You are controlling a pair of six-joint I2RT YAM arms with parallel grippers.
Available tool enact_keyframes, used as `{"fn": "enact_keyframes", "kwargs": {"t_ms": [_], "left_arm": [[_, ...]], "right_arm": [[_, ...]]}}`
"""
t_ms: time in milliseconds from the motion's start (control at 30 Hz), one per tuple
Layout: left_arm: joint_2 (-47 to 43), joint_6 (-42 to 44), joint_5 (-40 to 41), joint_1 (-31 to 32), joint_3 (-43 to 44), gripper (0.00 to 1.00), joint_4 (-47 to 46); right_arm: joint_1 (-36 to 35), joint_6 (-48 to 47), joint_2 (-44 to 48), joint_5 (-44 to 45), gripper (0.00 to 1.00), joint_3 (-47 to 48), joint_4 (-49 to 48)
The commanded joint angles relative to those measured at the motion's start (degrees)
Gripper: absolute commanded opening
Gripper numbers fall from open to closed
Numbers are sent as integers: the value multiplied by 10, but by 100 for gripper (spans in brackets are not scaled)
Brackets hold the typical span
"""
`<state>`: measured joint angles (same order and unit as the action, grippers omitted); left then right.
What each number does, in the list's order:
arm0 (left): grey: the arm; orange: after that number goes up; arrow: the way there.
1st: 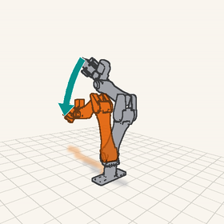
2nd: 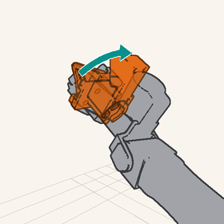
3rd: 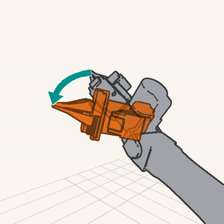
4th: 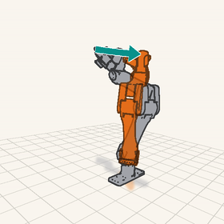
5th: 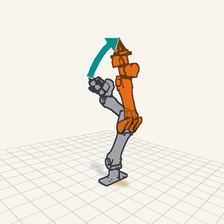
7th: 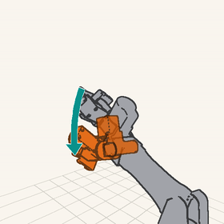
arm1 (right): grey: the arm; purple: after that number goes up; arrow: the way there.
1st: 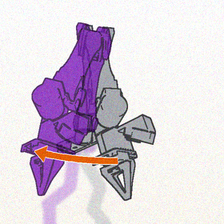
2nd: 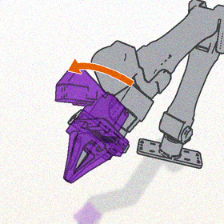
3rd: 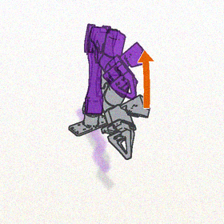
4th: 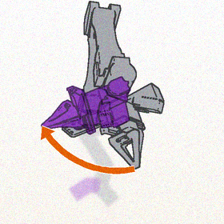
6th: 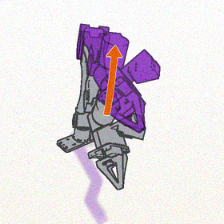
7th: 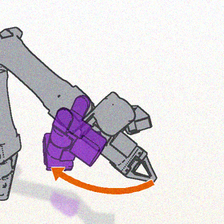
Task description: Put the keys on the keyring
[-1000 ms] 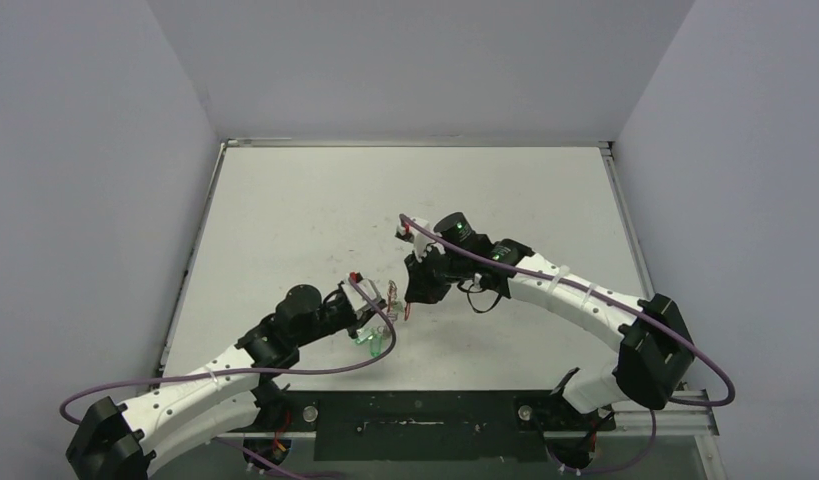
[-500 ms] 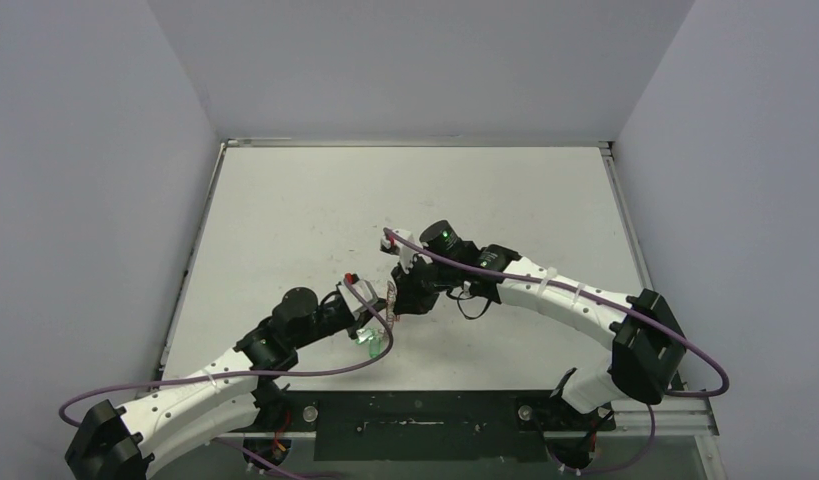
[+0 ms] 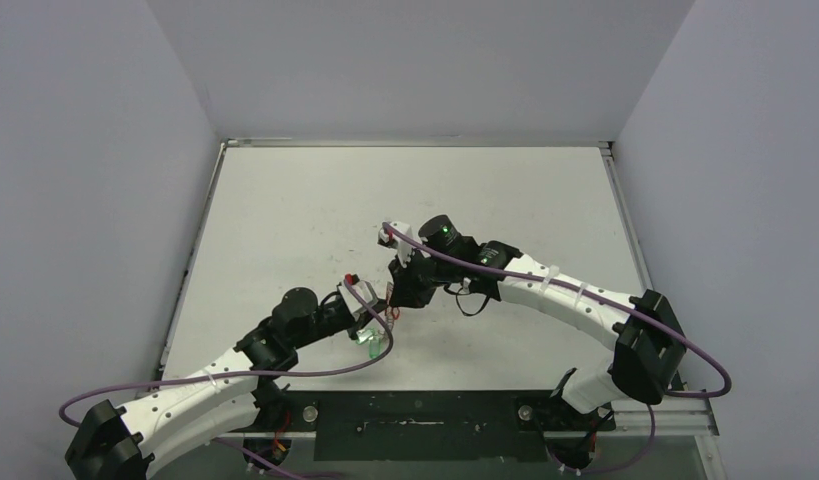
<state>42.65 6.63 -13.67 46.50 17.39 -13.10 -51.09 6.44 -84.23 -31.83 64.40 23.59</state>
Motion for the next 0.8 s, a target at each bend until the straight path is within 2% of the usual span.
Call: {"fn": "enact_keyframes", "kwargs": {"t_ms": [0, 767], "left_arm": [[-4, -6, -14, 2, 4, 0, -40], [-15, -6, -7, 2, -3, 0, -40]], "right_arm": [[-4, -6, 3, 22, 0, 29, -30], [-2, -3, -10, 61, 0, 11, -26]]}}
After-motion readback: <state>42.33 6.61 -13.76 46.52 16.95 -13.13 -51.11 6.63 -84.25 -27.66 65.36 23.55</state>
